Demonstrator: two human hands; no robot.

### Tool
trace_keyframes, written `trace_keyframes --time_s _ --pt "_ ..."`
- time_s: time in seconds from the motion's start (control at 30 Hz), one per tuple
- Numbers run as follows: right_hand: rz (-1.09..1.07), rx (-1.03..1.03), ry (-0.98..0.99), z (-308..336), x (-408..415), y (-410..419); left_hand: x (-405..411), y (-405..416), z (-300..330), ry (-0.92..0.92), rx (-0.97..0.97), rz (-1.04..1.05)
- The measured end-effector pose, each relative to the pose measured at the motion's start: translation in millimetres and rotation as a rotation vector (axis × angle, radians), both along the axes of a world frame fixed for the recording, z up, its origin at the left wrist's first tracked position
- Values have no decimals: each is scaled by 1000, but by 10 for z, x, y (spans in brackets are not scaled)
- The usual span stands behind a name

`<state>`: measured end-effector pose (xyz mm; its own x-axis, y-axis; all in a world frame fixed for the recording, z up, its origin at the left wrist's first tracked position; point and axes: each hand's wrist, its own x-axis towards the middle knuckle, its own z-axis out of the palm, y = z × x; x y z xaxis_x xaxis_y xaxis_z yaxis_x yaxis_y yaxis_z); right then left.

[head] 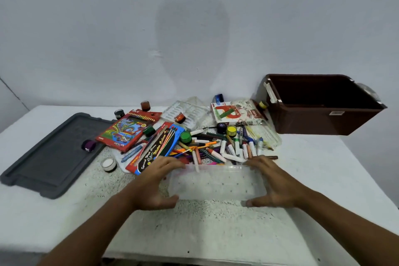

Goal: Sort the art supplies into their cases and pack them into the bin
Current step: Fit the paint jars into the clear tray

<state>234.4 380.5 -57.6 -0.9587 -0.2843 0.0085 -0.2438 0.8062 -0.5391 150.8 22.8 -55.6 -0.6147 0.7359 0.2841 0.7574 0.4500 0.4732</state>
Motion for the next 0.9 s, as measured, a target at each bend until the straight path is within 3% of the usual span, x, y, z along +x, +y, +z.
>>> trace_keyframes --time_s 0.3,0.9 --pt "90 122 121 -280 51 -94 133 -190 -292 103 -149 -16" --pt "-4 180 163 -358 28 -169 140 -378 -528 63 -19 13"
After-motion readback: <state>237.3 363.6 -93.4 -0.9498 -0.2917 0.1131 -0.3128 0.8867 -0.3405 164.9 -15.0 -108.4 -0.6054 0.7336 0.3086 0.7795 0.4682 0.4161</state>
